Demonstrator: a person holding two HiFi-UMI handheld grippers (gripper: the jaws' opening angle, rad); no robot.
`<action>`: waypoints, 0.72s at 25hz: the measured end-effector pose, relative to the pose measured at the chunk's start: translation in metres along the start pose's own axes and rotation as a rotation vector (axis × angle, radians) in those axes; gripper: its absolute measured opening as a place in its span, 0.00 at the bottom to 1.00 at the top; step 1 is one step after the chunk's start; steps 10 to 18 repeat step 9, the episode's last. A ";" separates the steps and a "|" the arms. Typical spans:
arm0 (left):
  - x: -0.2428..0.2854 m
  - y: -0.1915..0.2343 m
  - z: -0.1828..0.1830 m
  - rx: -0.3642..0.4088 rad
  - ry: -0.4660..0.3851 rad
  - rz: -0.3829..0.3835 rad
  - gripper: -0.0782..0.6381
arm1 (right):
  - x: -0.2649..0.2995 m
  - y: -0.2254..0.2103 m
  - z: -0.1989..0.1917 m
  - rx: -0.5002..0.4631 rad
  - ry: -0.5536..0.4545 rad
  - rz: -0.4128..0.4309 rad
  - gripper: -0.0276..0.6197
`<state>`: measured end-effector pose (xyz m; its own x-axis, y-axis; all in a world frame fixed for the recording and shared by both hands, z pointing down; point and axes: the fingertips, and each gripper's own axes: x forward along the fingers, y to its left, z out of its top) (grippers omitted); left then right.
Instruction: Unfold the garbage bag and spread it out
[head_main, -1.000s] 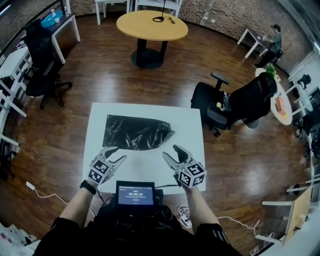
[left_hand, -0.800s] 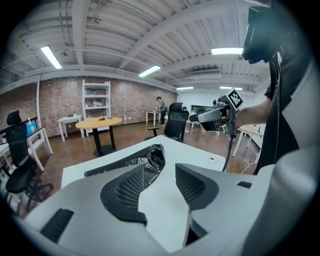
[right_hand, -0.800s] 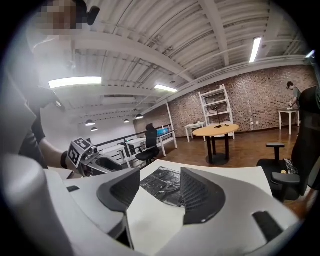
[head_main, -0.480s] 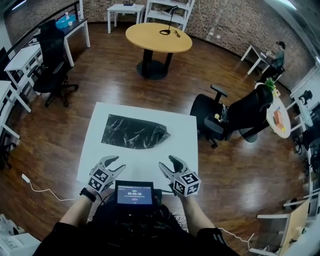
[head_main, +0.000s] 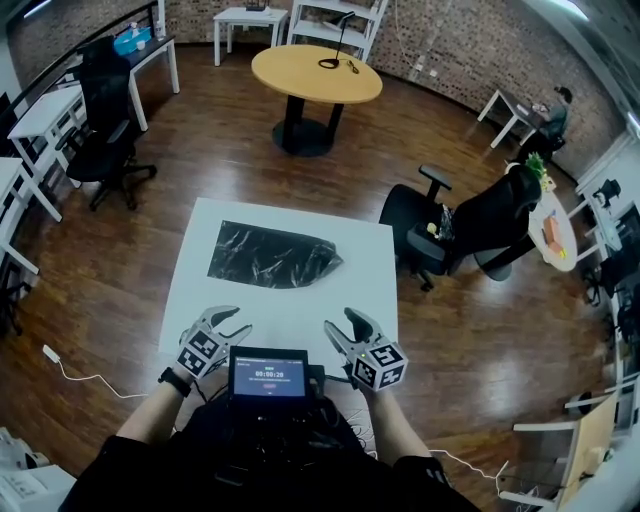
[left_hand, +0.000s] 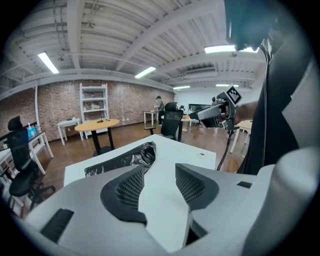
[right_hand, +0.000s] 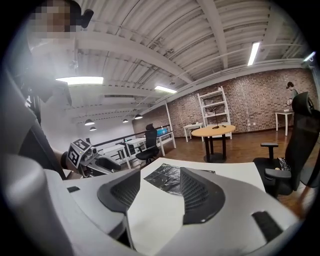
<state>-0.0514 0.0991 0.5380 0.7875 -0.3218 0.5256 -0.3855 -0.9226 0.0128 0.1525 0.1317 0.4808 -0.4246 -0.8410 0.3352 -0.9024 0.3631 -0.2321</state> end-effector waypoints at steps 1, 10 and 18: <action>-0.002 0.000 -0.002 0.003 0.004 -0.003 0.40 | 0.000 0.002 0.000 0.001 -0.002 -0.003 0.45; -0.017 0.004 -0.014 0.009 0.014 0.001 0.40 | -0.005 0.010 0.005 0.004 -0.022 -0.018 0.45; -0.017 0.004 -0.014 0.009 0.014 0.001 0.40 | -0.005 0.010 0.005 0.004 -0.022 -0.018 0.45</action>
